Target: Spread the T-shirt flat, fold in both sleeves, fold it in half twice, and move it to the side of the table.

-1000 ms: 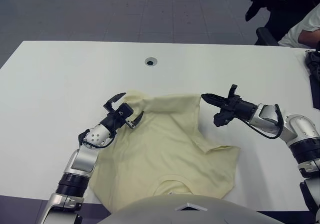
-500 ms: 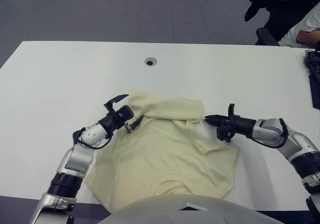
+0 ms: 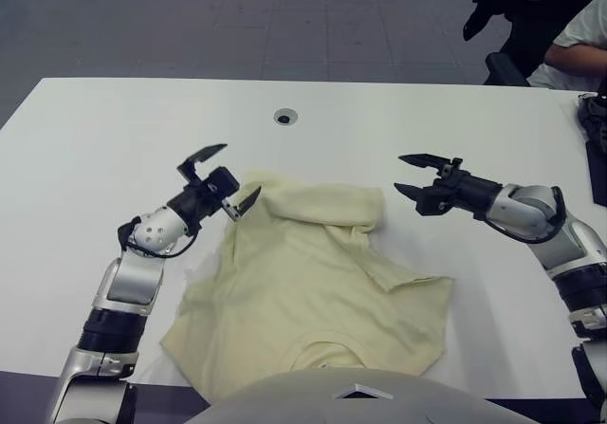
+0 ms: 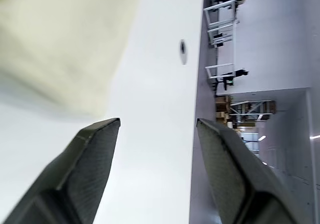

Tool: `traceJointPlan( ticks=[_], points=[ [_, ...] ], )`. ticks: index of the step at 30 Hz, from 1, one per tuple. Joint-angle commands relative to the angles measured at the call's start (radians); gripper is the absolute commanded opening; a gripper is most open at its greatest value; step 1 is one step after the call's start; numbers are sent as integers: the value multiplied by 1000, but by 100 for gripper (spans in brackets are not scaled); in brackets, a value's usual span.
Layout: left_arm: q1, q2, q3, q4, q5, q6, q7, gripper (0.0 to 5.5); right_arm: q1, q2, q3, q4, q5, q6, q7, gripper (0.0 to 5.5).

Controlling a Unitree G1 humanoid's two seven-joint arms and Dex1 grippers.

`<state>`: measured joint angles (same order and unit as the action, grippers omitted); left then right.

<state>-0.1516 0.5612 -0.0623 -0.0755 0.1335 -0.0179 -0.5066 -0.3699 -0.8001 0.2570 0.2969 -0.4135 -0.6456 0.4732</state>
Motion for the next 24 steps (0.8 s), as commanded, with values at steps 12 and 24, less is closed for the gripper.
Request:
traceJointPlan(
  ticks=[12,24],
  points=[
    [-87,7,-88,65,152,-77,56,540,-222,177,233,456,-260,-30,-76,538],
    [-35,-47,-194,-38,205,-73,39,540,-512,265,237,783,-313,96,-526,538]
  ],
)
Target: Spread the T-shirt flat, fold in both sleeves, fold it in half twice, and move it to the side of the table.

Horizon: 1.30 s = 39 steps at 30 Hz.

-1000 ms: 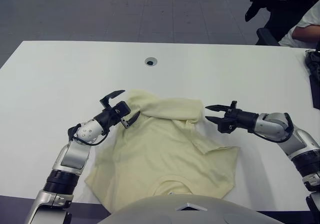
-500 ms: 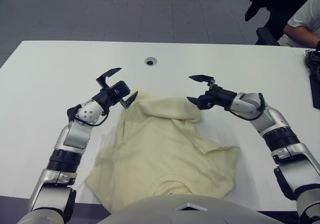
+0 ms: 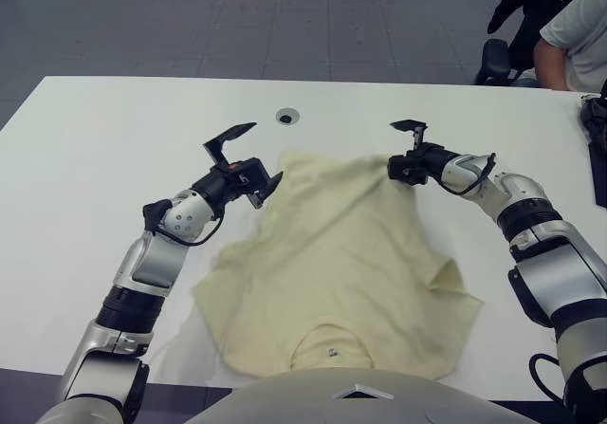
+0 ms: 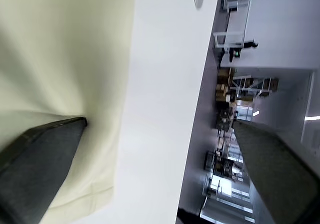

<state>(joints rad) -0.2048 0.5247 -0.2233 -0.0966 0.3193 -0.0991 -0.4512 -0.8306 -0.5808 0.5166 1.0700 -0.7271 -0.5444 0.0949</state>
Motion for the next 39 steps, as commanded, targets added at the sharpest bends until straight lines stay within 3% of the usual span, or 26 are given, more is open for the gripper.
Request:
traceJointPlan(
  ticks=[1,6,12,16,19,22,26,33,36,39],
  points=[
    [18,-17,-44,-14,25,8,-17,540,-55,54,-26,11,-1,-14,-192,538],
    [20,-30,-70,-4,42,0,-18,540,-47,25,-76,-26,25,-47,-359,538],
    [79,3,-28,-25,36,1,-14,540,115,-86,-218,-262,214,-116,-212,538],
    [168,30,-9,-75,49,1,-12,540,317,-141,-293,-541,429,-66,14,538],
    [283,80,-4,-171,90,-12,-24,540,585,-250,-249,-866,674,16,316,538],
    [386,127,-10,-216,117,-30,-39,540,769,-372,-244,-1084,793,100,506,538],
    [443,137,-27,-227,121,-35,-46,540,873,-431,-253,-1153,740,171,609,538],
    [475,126,-69,-300,111,-18,-85,540,904,-440,-254,-1092,513,187,592,538],
    [459,137,-28,-285,93,-10,-80,540,981,-479,-301,-1122,534,209,612,538],
    [439,132,-3,-259,87,-2,-66,540,1106,-530,-332,-1248,682,253,717,538]
  ],
)
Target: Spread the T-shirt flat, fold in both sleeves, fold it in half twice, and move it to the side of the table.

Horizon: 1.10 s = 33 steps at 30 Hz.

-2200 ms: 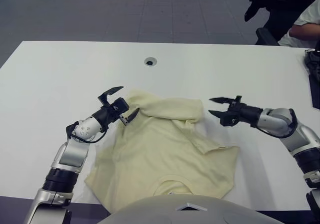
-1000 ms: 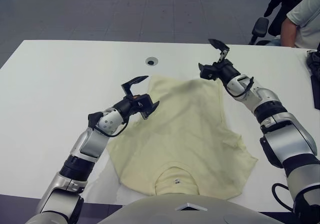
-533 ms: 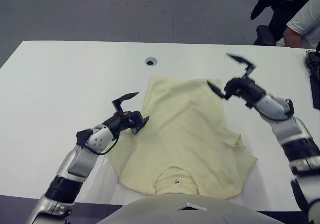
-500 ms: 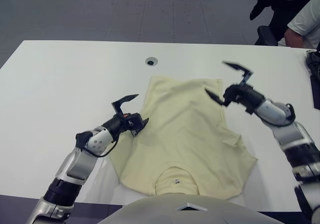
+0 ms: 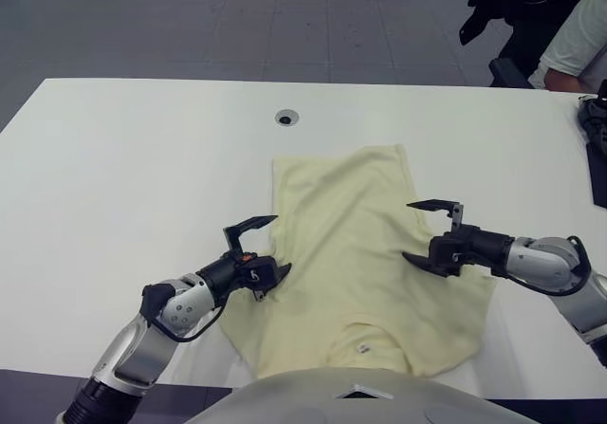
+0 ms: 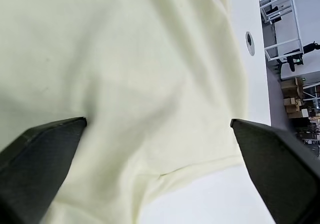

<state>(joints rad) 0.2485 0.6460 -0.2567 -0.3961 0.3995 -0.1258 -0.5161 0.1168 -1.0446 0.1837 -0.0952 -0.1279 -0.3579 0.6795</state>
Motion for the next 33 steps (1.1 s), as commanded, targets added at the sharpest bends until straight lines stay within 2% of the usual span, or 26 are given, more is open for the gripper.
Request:
traceJointPlan(
  ticks=[1,9,15,20,27,33],
  points=[
    [-15,6,31,44,5,26,1,540,163,-71,-13,-110,97,79,142,538],
    [-62,-13,29,87,10,26,10,540,102,-8,-60,-150,95,110,117,538],
    [-64,-15,26,76,-6,24,2,540,-10,68,-91,-83,-18,109,15,538],
    [-81,-10,52,74,-6,32,10,540,-67,97,-102,-54,-28,113,11,538],
    [-128,-48,40,93,-10,40,20,540,-221,191,-19,145,-105,86,-2,538],
    [-180,-87,42,123,-6,41,49,540,-396,295,78,461,-231,3,-85,538]
  ],
)
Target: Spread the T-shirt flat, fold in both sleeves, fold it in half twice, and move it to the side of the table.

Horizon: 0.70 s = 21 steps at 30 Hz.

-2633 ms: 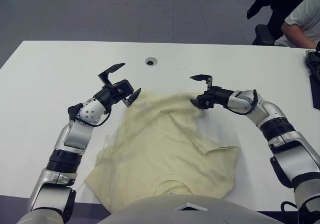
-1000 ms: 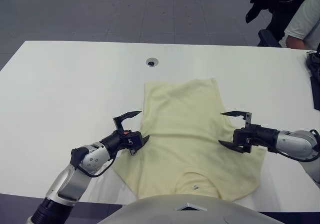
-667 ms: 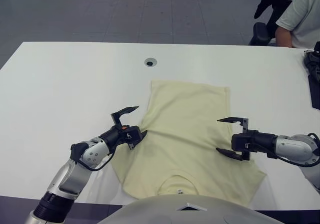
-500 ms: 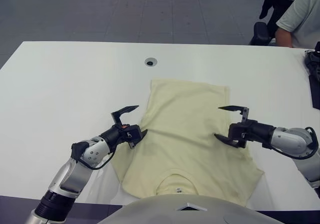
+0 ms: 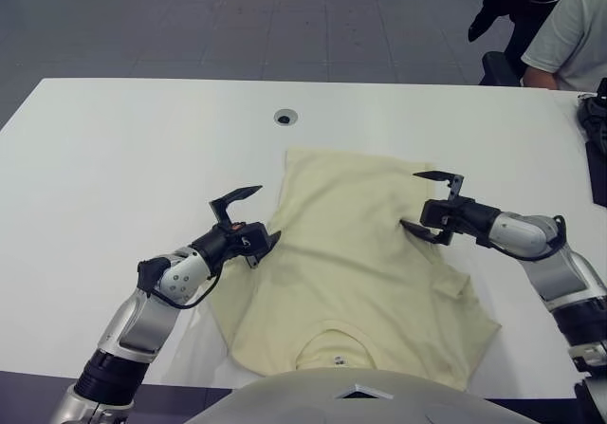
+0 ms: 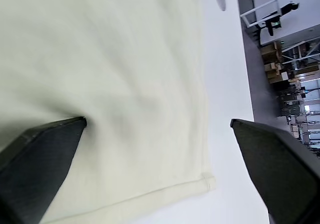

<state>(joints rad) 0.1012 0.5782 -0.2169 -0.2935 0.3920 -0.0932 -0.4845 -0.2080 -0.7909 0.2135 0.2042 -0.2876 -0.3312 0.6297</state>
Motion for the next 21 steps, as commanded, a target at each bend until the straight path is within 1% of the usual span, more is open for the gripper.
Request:
traceJointPlan(
  ticks=[1,5,9,12,16,18,21],
  points=[
    [-36,-23,5,23,-1,8,20,540,-91,48,57,204,-85,-33,-49,538],
    [-57,-39,41,17,-15,23,50,540,-131,50,72,299,-123,-55,-98,538],
    [-69,-83,99,-31,-45,48,104,540,-134,69,65,286,-114,-59,-136,538],
    [-50,-117,124,-86,-67,72,132,540,-114,72,46,225,-72,-68,-131,538],
    [-6,-156,213,-174,-120,130,168,540,-68,62,-54,54,27,-21,-138,538],
    [59,-191,262,-273,-152,173,189,540,-71,77,-124,-16,38,5,-211,538],
    [190,-298,305,-442,-292,286,217,540,-59,131,-236,-123,63,26,-339,538]
  ],
)
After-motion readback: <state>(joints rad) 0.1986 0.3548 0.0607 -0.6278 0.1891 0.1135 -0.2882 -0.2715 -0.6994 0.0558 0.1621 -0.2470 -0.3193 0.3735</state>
